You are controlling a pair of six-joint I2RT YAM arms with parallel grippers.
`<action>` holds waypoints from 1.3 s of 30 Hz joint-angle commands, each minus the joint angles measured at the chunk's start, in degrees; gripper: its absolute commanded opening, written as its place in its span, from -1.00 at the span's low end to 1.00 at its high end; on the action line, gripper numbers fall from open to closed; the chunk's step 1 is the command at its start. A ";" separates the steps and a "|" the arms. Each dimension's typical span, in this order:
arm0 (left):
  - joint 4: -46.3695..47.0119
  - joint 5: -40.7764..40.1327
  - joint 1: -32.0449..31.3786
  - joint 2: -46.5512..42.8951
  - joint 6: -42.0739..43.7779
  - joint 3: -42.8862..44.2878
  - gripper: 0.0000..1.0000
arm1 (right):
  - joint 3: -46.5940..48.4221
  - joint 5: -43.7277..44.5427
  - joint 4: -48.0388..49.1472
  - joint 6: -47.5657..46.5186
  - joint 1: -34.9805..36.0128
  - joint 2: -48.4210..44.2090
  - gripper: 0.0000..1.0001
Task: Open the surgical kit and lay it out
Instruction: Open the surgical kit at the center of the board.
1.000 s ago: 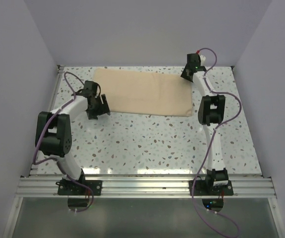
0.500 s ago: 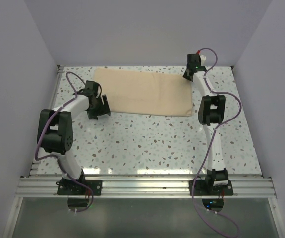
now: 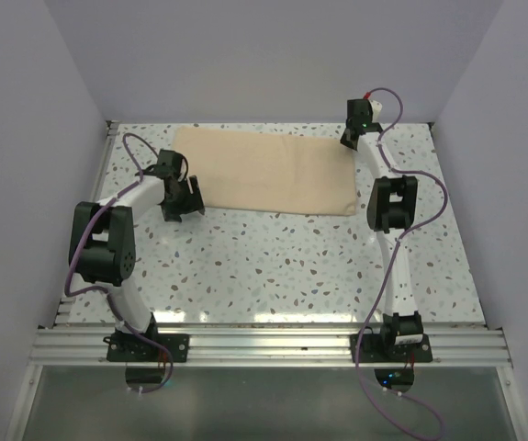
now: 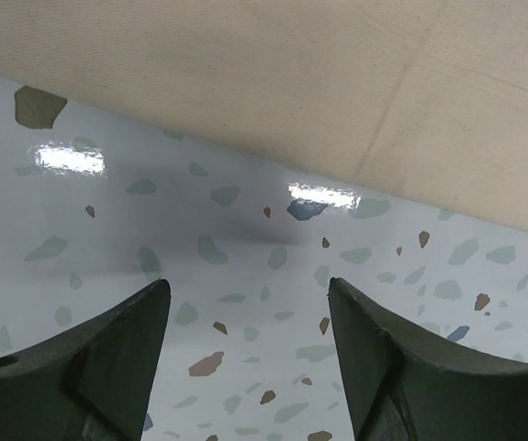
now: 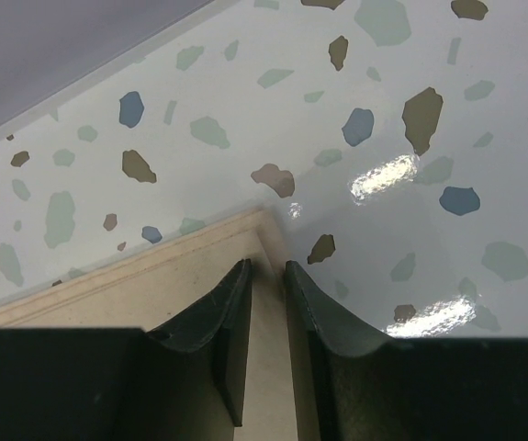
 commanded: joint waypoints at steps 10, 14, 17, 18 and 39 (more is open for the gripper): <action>0.53 0.20 -0.12 -2.41 1.54 0.07 0.48 | -0.83 -1.40 0.13 -0.05 0.04 -0.44 -0.83; 0.53 0.29 -0.12 -2.50 1.62 0.06 0.48 | -1.62 -1.58 0.13 -0.48 0.04 -0.88 -1.00; 0.62 0.38 -0.12 -2.58 1.62 0.24 0.48 | -1.62 -2.02 0.65 -1.45 0.04 -1.75 -1.00; 0.62 0.46 -0.12 -2.50 1.62 0.41 0.48 | -1.62 -2.46 1.18 -1.80 0.04 -2.11 -1.00; -3.07 -1.03 0.24 -5.39 3.12 8.59 0.52 | -16.73 -10.55 1.98 -1.28 3.99 -21.88 -1.00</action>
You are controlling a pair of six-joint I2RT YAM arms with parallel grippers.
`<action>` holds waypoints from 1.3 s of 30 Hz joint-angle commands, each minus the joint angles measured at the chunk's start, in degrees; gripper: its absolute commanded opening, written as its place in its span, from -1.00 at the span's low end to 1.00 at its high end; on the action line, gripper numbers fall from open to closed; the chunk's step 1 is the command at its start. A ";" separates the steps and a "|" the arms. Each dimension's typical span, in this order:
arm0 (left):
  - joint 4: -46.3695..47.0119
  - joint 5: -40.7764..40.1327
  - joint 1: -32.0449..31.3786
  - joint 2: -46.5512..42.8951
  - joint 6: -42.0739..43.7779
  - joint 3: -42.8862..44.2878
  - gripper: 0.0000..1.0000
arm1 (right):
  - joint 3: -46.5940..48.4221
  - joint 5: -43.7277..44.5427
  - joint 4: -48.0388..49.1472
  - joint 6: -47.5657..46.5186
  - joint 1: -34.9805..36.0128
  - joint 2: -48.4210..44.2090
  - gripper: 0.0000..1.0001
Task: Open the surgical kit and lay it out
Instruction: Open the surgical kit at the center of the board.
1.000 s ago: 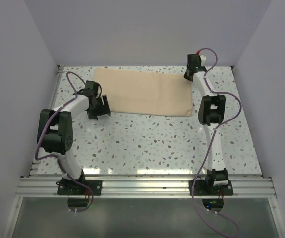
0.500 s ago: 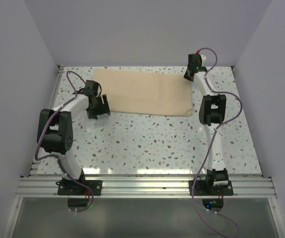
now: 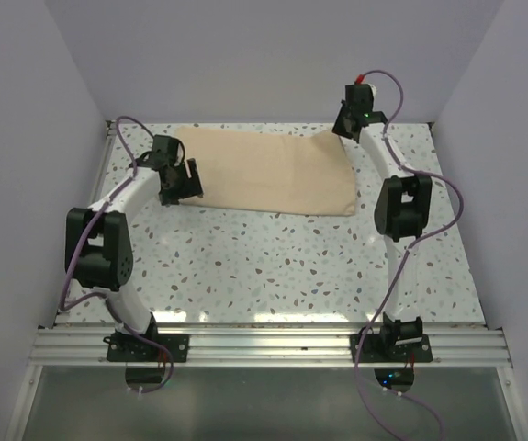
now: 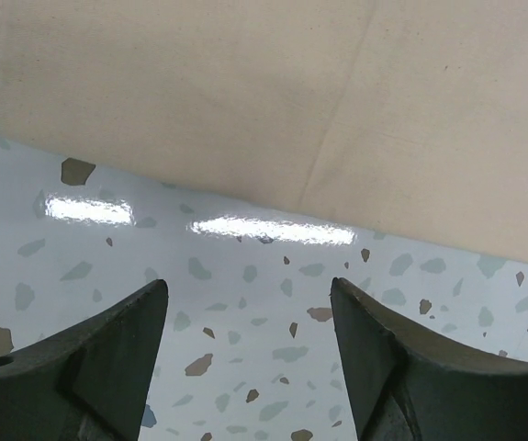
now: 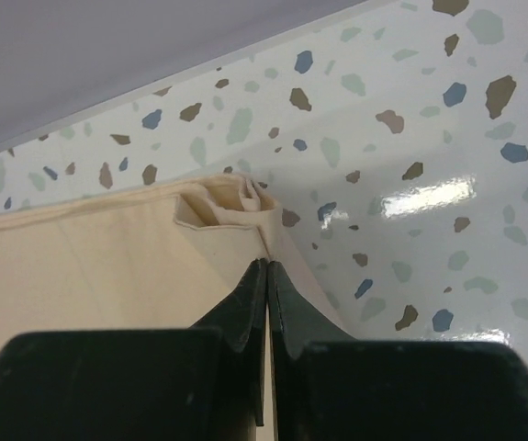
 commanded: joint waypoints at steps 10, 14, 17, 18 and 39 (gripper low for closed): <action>-3.15 -0.75 0.39 -7.87 1.72 2.75 0.87 | -14.16 -6.50 -2.08 0.21 8.51 -11.54 -1.00; -3.33 0.21 0.39 -9.44 1.11 2.58 0.92 | -21.02 -8.79 -1.56 0.56 11.67 -15.75 -1.00; -3.68 0.39 0.39 -10.41 0.75 2.32 0.92 | -28.22 -10.10 0.55 0.65 13.16 -20.23 -1.00; -4.11 0.39 0.39 -10.68 0.67 2.32 0.92 | -31.55 -10.11 1.51 0.74 13.43 -22.59 -1.00; -3.77 -0.84 0.30 -19.55 -0.30 -5.41 0.92 | -34.59 -12.67 -5.77 -9.19 19.24 -26.22 0.01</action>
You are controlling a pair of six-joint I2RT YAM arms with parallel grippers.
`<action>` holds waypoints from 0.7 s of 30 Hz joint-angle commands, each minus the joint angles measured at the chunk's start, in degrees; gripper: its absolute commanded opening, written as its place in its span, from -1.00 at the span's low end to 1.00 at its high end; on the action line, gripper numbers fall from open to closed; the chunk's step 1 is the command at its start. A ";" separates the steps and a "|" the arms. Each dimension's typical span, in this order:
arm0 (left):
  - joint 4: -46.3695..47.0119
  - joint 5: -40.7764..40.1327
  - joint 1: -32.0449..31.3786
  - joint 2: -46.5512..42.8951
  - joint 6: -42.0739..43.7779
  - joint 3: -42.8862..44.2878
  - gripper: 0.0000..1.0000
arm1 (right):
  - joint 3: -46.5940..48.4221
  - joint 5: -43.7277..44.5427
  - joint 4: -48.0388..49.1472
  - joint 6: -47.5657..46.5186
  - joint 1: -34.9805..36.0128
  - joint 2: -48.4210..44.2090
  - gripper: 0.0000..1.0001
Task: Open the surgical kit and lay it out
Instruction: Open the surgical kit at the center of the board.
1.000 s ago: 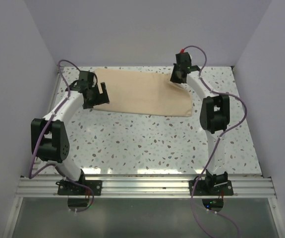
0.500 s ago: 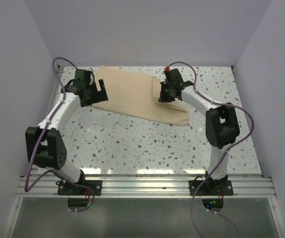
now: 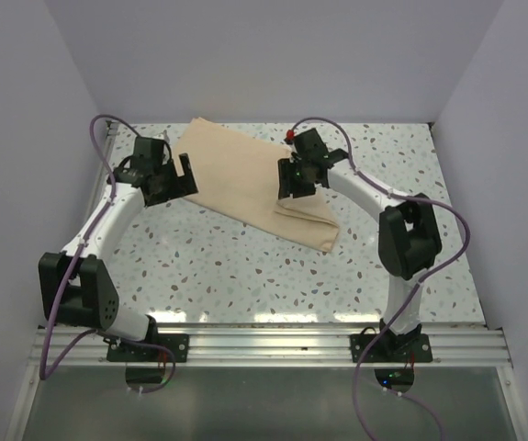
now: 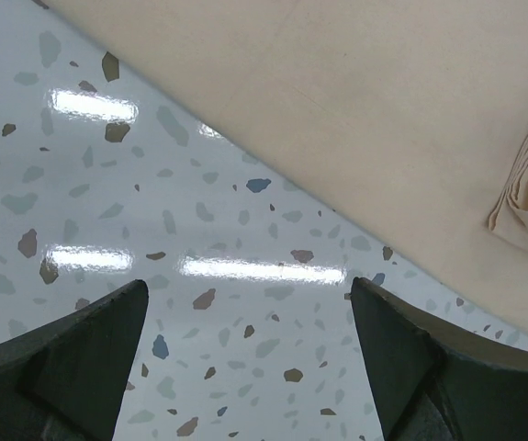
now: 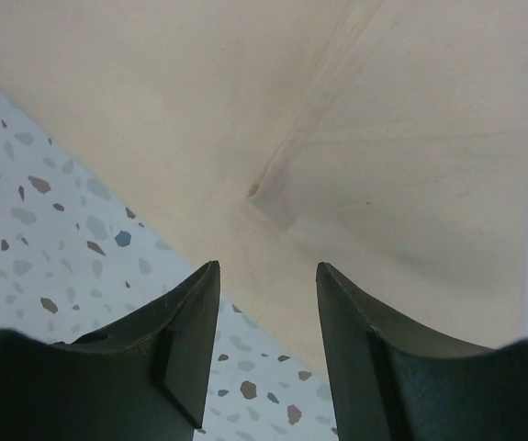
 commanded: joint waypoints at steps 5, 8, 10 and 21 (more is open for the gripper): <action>-0.12 -0.58 0.28 -4.70 -0.15 -3.26 0.92 | 8.90 6.83 -5.94 -5.14 -0.48 2.99 -0.01; -0.03 -0.66 0.19 -5.40 0.12 -4.23 0.92 | 9.17 6.83 -5.68 -5.40 -0.57 4.13 -0.01; -0.11 -0.84 0.28 -5.58 0.21 -4.49 0.91 | 9.34 6.83 -5.85 -5.40 -0.48 4.93 -0.02; 0.85 -0.84 0.28 -6.37 0.91 -7.04 0.91 | 11.54 6.74 -6.03 -4.97 2.24 9.23 -0.07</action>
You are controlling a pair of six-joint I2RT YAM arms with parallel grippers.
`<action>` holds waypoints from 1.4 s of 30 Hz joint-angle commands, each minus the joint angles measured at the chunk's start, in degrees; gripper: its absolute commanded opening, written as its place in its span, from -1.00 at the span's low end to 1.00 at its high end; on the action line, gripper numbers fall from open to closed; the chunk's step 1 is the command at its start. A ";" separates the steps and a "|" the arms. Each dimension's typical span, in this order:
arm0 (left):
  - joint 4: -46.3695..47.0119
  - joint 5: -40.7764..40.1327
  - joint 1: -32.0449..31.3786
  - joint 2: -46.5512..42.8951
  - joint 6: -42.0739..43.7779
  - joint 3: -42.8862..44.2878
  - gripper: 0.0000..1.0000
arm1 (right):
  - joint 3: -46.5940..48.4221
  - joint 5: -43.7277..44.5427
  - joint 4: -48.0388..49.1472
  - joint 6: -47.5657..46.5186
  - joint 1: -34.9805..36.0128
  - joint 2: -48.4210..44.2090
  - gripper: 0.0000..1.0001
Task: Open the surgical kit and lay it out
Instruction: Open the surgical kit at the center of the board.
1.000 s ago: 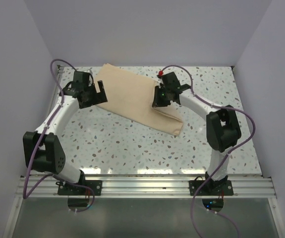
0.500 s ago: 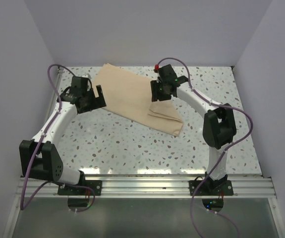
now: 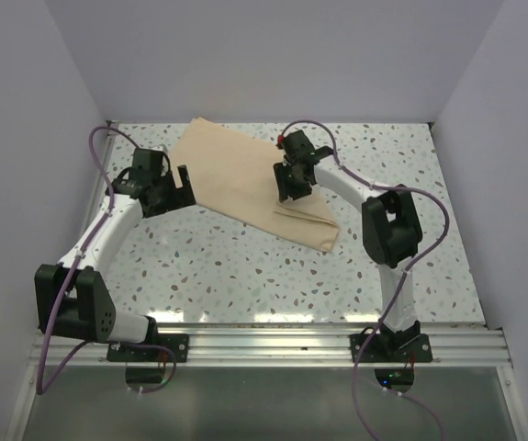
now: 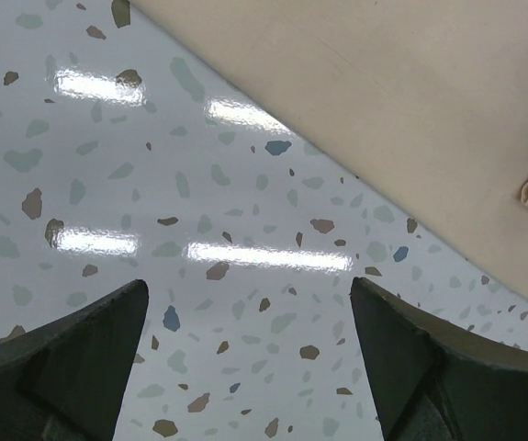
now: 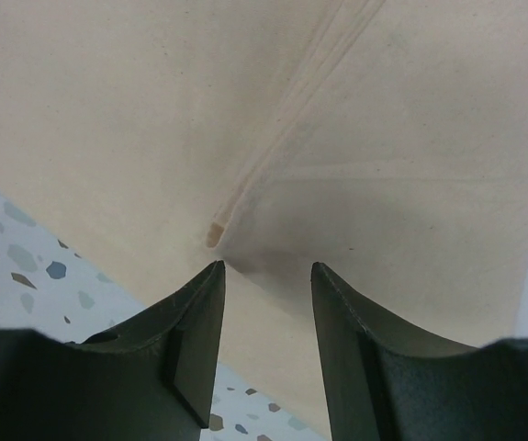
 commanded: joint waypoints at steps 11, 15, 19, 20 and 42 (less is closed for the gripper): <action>0.57 -0.49 0.28 -1.70 2.14 -0.95 0.90 | 8.61 3.67 -2.96 -0.22 3.24 6.77 -0.16; 0.04 -0.49 0.37 -1.96 2.84 -0.95 0.90 | 10.55 6.48 -4.19 -0.04 3.33 9.23 -0.54; -0.14 -0.49 0.46 -1.96 3.19 -1.03 0.90 | 10.99 9.74 -4.72 -0.13 3.24 8.72 -0.89; -0.05 -0.49 0.46 -1.87 3.19 -1.04 0.90 | 10.91 10.70 -5.07 -0.13 3.07 8.54 -0.95; -0.58 1.62 0.46 -1.52 1.87 0.72 0.89 | 3.87 22.30 -2.08 -0.39 -13.80 -1.15 -0.93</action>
